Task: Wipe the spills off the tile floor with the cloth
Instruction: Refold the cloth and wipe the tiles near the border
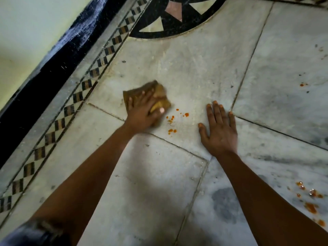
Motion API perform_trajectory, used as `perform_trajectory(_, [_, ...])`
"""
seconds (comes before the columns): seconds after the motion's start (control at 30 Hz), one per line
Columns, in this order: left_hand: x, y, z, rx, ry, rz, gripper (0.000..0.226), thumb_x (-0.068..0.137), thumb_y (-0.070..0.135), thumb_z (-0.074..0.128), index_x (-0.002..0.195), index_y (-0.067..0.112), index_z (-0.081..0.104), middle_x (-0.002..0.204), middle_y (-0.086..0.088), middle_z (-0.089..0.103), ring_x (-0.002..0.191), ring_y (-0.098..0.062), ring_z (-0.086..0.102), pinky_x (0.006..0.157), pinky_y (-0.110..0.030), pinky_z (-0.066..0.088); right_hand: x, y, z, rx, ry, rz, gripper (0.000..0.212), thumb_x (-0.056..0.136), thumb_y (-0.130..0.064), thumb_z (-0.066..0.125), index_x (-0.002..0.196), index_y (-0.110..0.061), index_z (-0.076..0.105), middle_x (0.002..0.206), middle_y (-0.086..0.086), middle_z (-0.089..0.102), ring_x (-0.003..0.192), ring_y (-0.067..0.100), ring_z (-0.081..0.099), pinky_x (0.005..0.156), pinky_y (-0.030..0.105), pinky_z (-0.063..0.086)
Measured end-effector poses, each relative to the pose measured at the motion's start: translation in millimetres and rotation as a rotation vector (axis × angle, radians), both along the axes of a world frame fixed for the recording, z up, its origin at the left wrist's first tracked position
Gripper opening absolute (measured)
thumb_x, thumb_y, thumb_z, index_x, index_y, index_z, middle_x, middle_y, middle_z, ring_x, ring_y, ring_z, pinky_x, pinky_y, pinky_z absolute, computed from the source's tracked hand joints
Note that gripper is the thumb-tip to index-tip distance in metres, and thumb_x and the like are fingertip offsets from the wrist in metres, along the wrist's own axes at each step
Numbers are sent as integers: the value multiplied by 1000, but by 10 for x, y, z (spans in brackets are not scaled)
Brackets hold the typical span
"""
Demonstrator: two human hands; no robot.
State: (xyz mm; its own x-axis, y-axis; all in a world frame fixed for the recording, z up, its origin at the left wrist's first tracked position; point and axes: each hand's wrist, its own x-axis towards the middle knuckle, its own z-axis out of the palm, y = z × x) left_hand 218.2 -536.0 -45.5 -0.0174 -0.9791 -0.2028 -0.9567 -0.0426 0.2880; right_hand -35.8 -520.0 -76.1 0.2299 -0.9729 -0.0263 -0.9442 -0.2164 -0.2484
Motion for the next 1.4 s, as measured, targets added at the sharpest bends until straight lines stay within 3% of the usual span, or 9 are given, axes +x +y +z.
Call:
perform_trajectory(0.17, [395,386,-43,-66,-209,-51,79,67,87,17,137,52,25,156,3,19,143,-36,7,108,-63,-1,-2,0,-8,2,3,-6,69,89,-50,15,148,-15,19,156,6,15,144,21,13,115,37,1])
perform_trajectory(0.37, [-165,-239,-80,-6,-108,117,79,66,82,17,140,55,16,159,6,-1,144,-33,-2,106,-66,-9,-1,13,-3,-11,-3,-4,69,89,-49,13,148,-15,20,156,6,15,144,20,13,115,37,2])
perform_trajectory(0.47, [-444,12,-109,-35,-110,2,78,66,80,12,140,55,15,159,7,-1,144,-31,-5,107,-63,-9,-2,27,5,-14,-11,-5,69,88,-47,9,148,-15,18,156,5,14,144,19,12,115,36,0])
perform_trajectory(0.57, [-297,393,-95,-51,-140,-124,74,68,79,13,139,56,6,158,8,-1,145,-29,-5,109,-60,-7,0,23,-1,-10,17,-21,72,85,-47,2,149,-14,14,157,4,10,145,18,7,114,35,-3])
perform_trajectory(0.7, [-15,134,-32,60,-154,32,76,70,85,14,139,57,1,158,6,-6,144,-35,-4,108,-64,-5,-87,95,-2,58,43,23,79,80,-51,-10,149,-15,0,158,4,-5,145,17,-5,114,34,-8])
perform_trajectory(0.83, [-431,-372,36,138,-72,191,65,86,70,29,144,50,5,157,3,-15,142,-37,-12,107,-66,-9,-121,276,-10,15,23,-37,74,88,-51,1,148,-9,9,157,9,4,145,21,4,117,37,0])
perform_trajectory(1.1, [-480,353,-86,28,-134,-211,71,69,80,16,137,60,5,158,10,-9,144,-27,-11,108,-62,-7,-136,277,-59,-46,-11,-51,64,93,-40,17,145,-4,25,153,14,22,142,26,21,115,39,6])
perform_trajectory(1.3, [-361,-192,-42,95,-66,98,65,81,75,34,141,54,17,158,8,-8,143,-35,-10,105,-66,-8,-118,291,-55,-60,-21,-51,65,92,-41,17,146,-4,24,154,14,20,142,24,19,116,40,8])
perform_trajectory(1.4, [-805,-162,-64,64,-111,45,66,83,73,30,143,49,17,158,6,-11,143,-34,-13,106,-65,-9,-120,268,-39,-57,-13,-49,64,92,-40,19,144,-3,27,152,15,24,141,26,24,114,39,8])
